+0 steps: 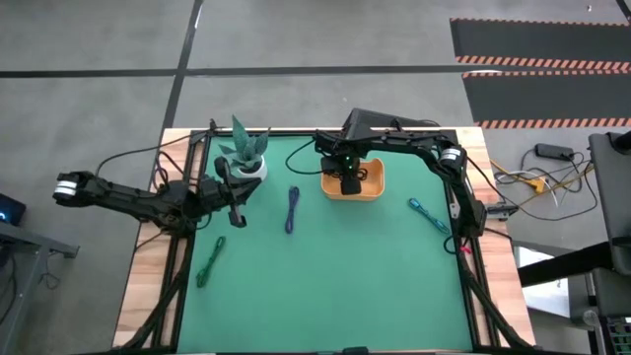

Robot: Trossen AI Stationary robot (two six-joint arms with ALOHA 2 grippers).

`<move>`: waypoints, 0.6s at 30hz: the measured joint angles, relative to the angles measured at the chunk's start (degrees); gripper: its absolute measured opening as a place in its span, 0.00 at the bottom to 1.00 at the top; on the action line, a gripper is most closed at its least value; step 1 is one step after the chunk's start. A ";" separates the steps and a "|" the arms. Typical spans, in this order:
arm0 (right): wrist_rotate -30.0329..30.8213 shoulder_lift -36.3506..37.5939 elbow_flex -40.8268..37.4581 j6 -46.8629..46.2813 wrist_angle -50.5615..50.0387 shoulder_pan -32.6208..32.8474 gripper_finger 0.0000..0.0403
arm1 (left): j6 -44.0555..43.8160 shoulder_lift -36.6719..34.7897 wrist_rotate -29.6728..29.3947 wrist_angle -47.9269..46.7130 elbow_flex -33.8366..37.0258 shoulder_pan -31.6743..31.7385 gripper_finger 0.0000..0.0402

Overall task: Pick and place USB-C Cables
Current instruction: Put the black charger cable into the yellow bin

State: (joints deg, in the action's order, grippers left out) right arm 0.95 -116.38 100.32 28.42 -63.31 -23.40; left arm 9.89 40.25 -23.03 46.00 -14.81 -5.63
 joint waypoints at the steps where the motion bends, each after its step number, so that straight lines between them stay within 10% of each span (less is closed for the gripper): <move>1: 0.00 0.00 -0.04 -0.14 0.16 0.00 0.23 | 0.00 0.00 0.02 0.01 0.00 0.00 0.00; 18: -1.55 0.00 -0.27 -0.98 2.12 0.00 0.23 | 0.02 0.00 0.00 0.02 0.00 0.00 0.00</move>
State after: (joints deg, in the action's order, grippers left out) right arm -0.60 -116.38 100.05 27.44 -61.19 -23.40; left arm 9.91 40.25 -23.03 46.02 -14.81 -5.63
